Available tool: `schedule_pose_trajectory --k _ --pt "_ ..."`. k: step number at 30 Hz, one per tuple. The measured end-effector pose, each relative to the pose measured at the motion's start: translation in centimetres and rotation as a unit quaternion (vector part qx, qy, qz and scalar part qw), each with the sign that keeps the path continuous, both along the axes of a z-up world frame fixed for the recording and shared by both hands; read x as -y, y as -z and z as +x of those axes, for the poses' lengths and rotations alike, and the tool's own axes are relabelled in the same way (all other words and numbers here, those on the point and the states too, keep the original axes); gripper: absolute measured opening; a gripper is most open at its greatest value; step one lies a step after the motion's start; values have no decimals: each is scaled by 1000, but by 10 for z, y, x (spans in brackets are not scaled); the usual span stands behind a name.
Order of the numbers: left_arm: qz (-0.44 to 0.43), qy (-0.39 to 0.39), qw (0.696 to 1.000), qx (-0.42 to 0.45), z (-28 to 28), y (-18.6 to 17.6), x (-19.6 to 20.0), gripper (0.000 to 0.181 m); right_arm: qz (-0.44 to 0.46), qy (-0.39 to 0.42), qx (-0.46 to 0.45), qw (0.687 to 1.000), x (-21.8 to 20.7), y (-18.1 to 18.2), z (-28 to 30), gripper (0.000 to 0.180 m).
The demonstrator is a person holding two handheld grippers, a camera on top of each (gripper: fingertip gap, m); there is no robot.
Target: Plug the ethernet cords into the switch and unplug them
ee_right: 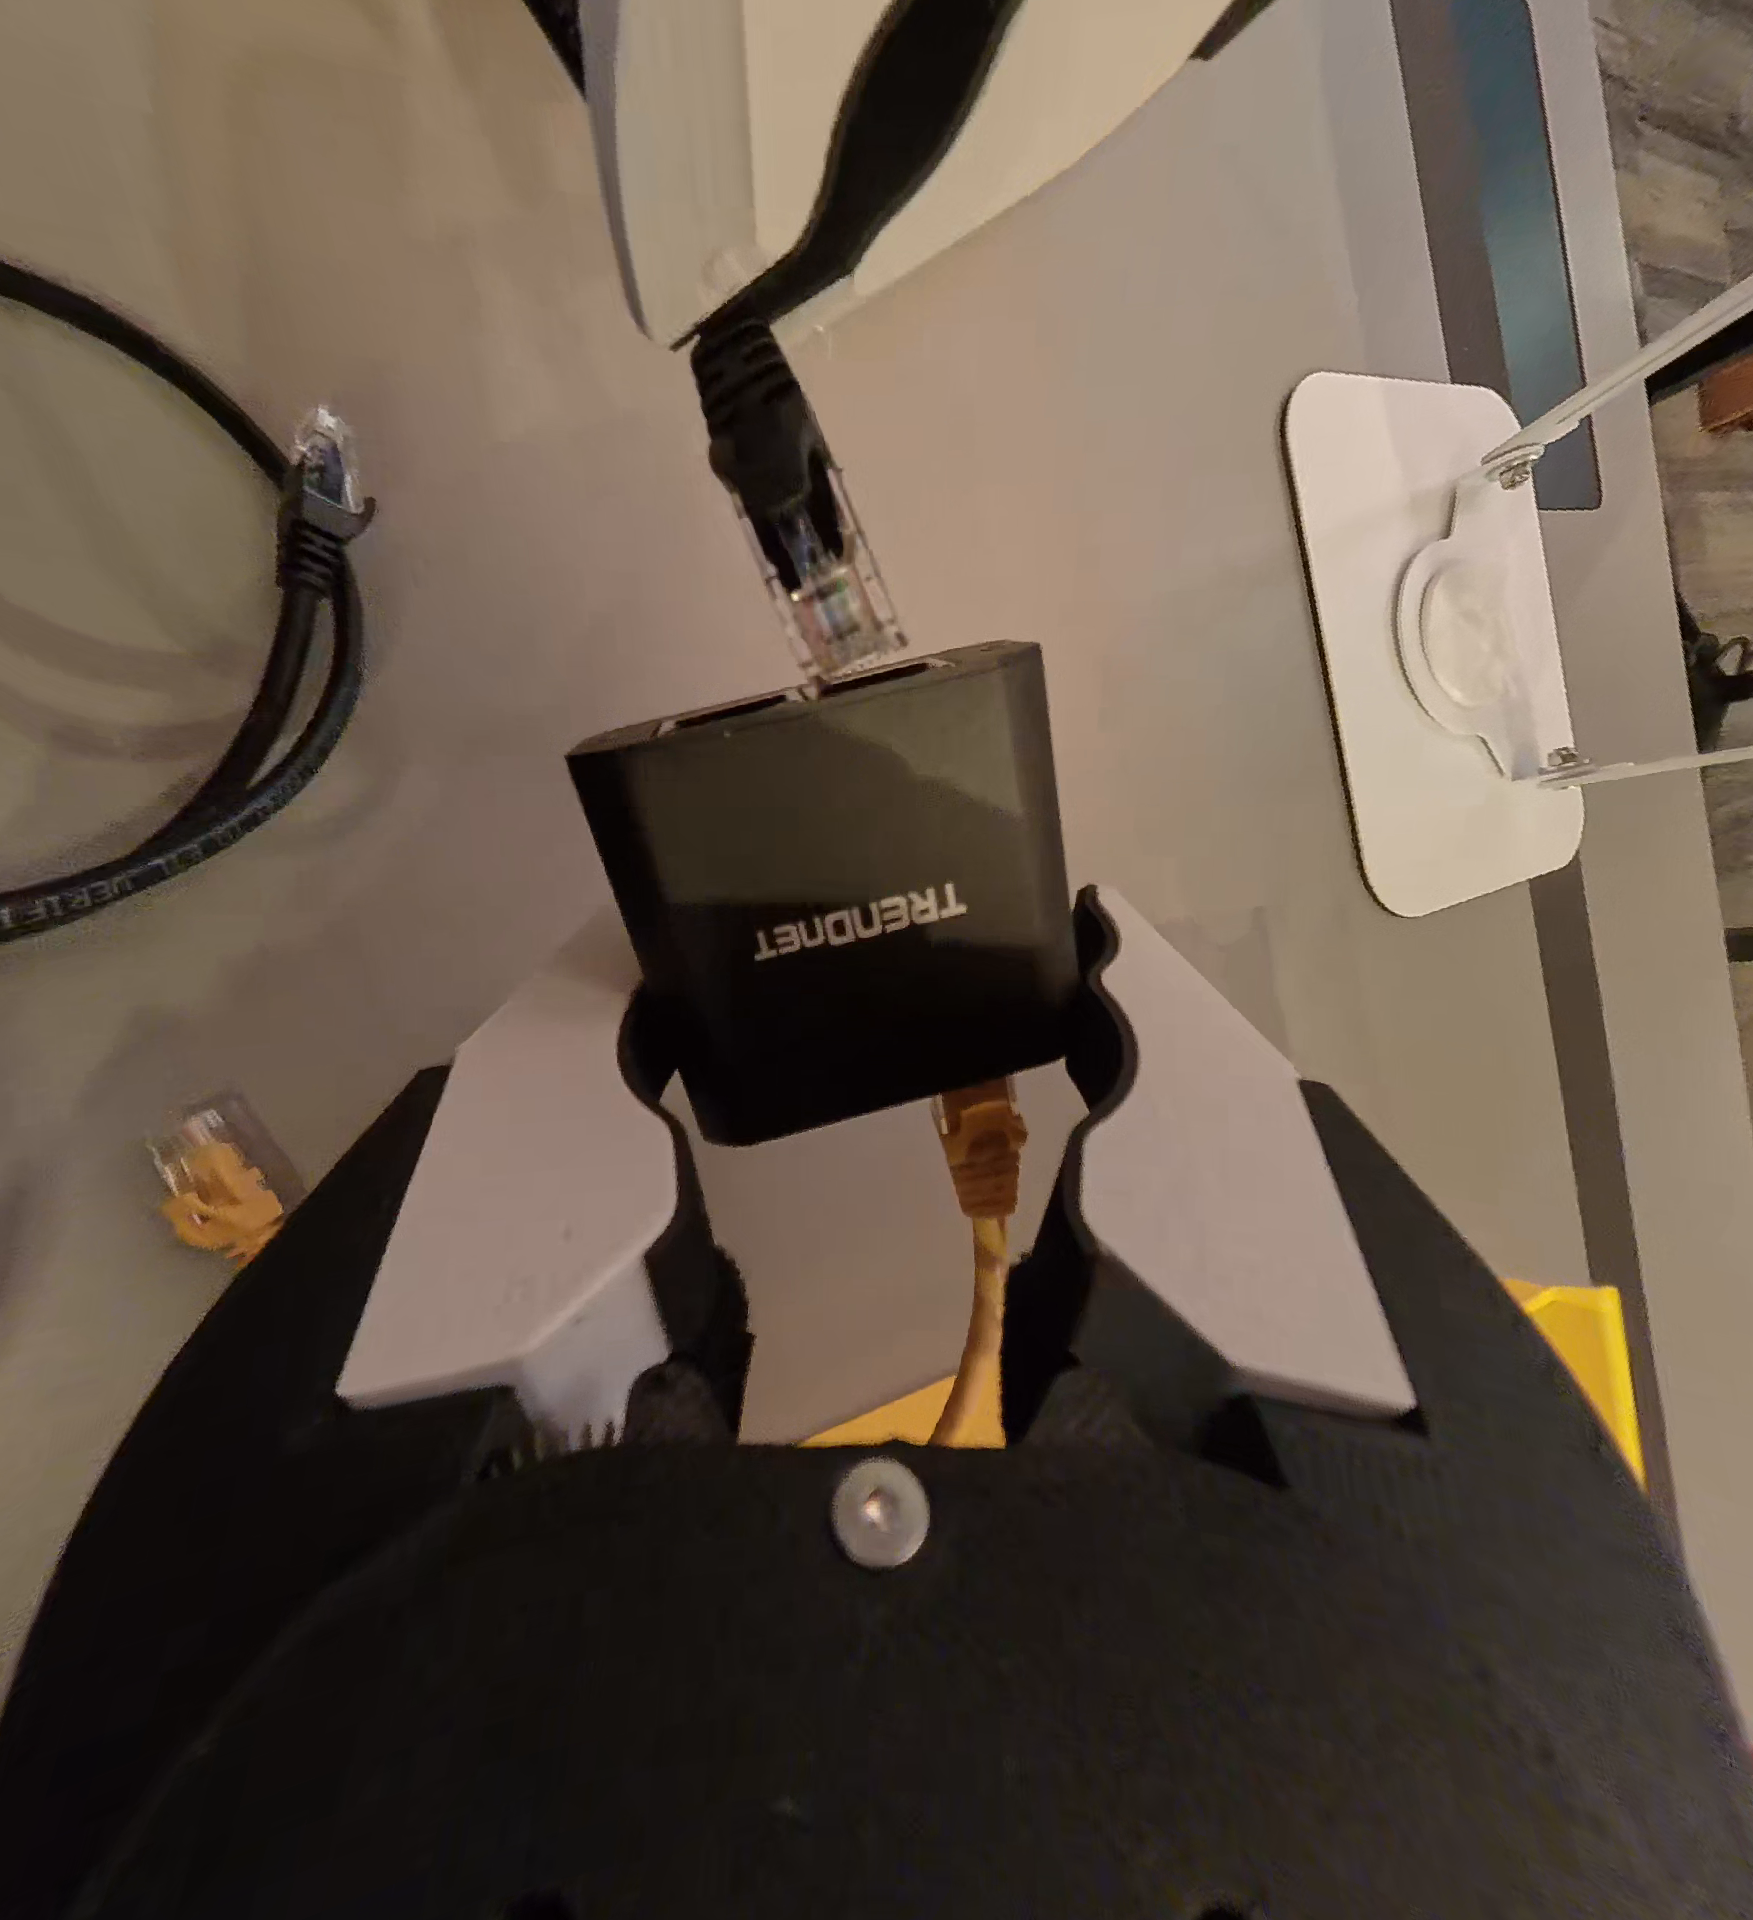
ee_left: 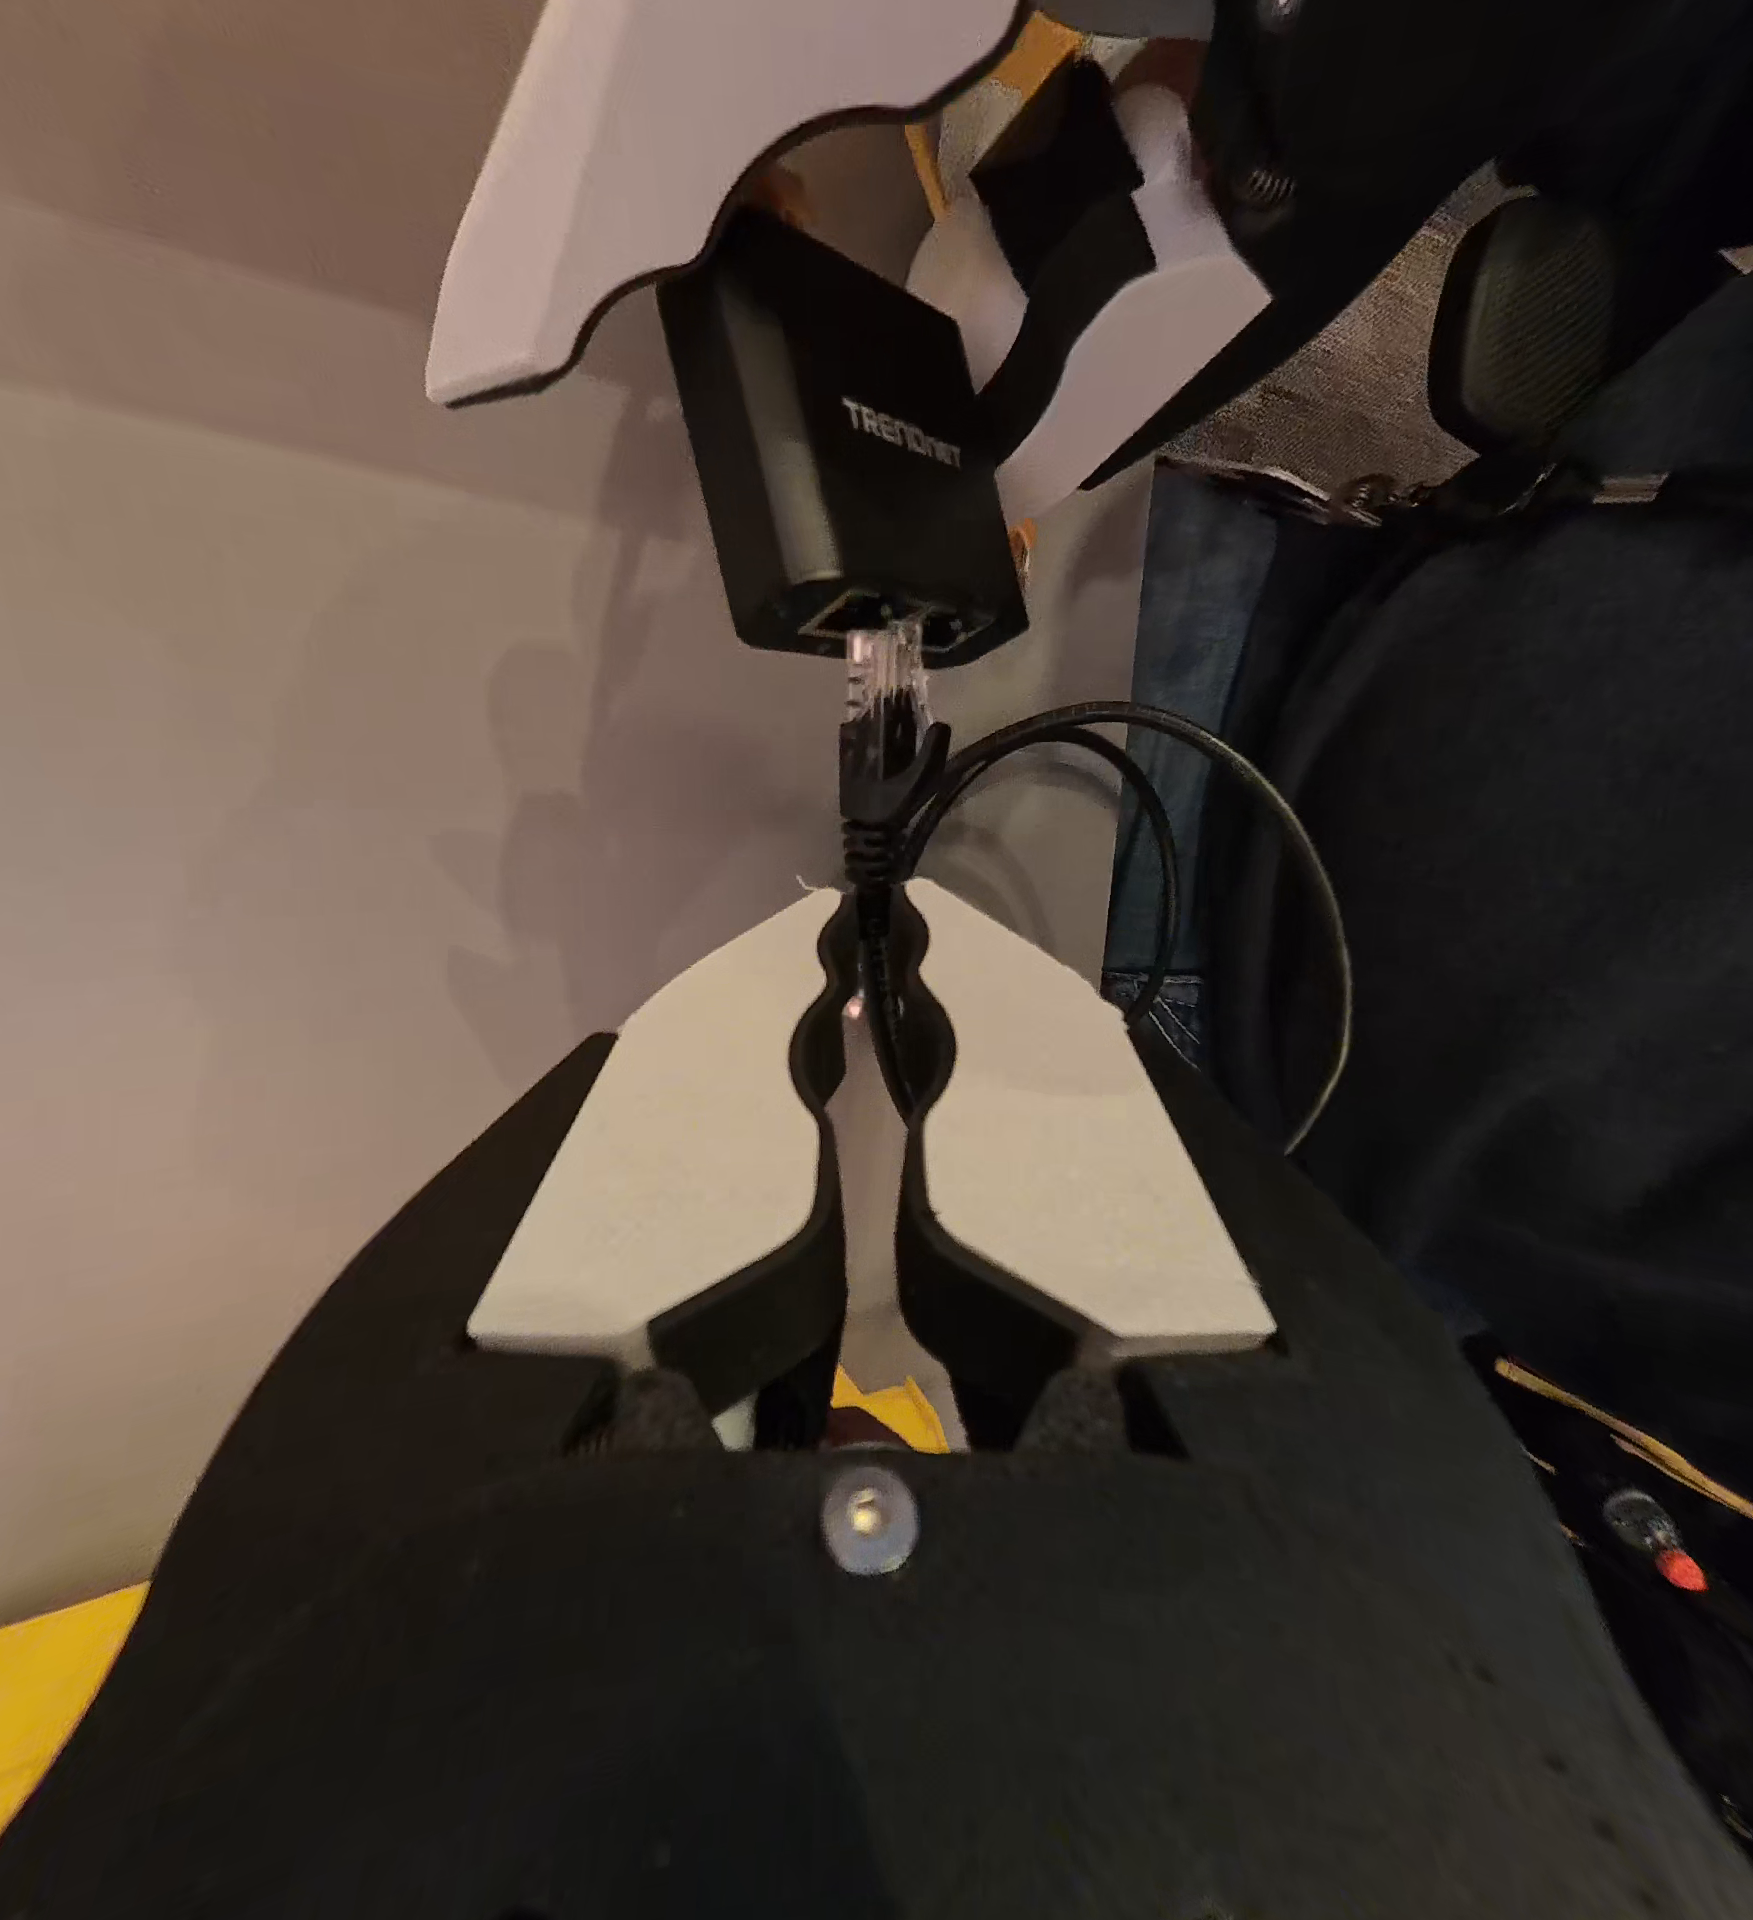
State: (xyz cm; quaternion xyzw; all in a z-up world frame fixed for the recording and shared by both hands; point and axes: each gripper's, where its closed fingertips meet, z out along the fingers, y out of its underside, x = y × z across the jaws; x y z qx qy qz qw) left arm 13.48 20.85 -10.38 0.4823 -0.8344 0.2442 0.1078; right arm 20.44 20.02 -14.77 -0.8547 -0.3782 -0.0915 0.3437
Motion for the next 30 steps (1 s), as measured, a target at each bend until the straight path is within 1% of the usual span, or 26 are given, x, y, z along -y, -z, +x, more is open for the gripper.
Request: schedule_pose_trajectory --k 8,16,19,23,29,30 --pt "17 11 999 -36 0 6 -4 5 9 -3 44 999 -5 2 3 75" --pt "25 7 998 -62 -3 13 -8 6 11 -1 145 989 -11 4 11 75" --pt "15 -2 998 -62 -1 12 -9 5 11 -1 162 987 -12 6 13 75" --pt "12 -8 998 -61 0 14 -13 5 10 -5 163 987 -15 7 12 75" --pt "15 -17 999 -35 5 12 -15 5 8 -13 77 997 -13 2 5 74" --pt "17 -16 999 -31 6 11 -14 4 7 -12 76 997 -13 2 6 74"
